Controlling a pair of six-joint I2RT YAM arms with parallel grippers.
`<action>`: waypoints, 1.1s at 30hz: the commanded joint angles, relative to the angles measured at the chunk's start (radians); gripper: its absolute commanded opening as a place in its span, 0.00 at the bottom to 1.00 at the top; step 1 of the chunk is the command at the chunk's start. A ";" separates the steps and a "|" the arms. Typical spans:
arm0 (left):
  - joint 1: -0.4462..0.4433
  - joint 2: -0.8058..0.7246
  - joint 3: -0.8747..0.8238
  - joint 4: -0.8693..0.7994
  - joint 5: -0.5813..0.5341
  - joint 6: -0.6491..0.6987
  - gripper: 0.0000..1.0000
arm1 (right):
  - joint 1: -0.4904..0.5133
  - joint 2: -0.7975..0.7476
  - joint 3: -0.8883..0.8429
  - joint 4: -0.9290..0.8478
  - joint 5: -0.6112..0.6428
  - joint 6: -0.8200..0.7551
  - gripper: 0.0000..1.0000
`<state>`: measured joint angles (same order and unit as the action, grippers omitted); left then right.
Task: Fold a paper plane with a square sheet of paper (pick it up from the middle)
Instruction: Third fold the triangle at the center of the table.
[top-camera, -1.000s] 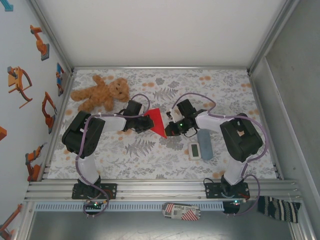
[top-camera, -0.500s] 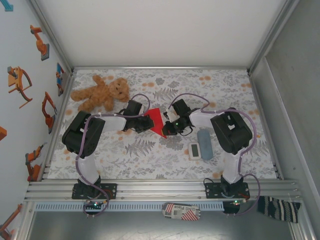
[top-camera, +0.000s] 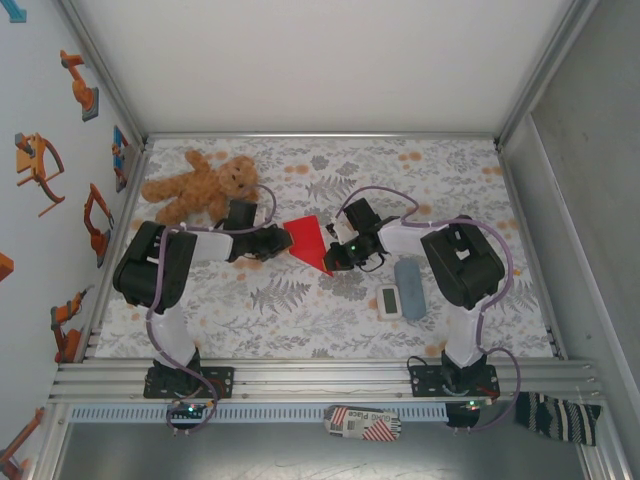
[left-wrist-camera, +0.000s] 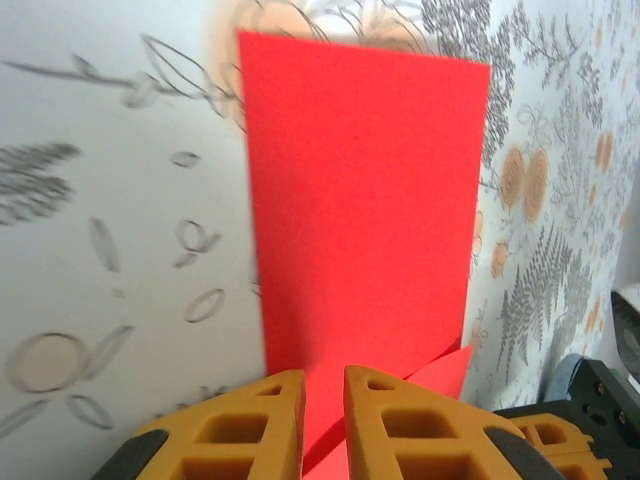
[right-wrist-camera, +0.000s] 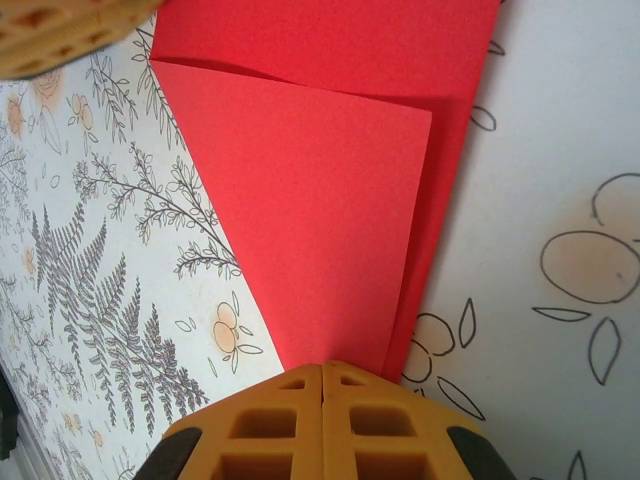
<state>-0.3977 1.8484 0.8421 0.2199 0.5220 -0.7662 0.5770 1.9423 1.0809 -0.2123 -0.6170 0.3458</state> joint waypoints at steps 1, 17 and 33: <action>0.028 -0.029 -0.006 -0.119 -0.113 0.059 0.20 | 0.001 0.003 -0.038 -0.053 0.075 0.024 0.00; -0.059 -0.285 -0.128 -0.053 -0.189 -0.233 0.44 | 0.001 -0.095 -0.030 0.248 0.070 0.301 0.17; -0.114 -0.174 -0.118 0.049 -0.163 -0.352 0.46 | 0.001 -0.014 0.041 0.142 0.145 0.229 0.16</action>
<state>-0.5045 1.6703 0.7185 0.2394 0.3412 -1.0904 0.5777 1.9362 1.1030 -0.0368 -0.5095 0.6022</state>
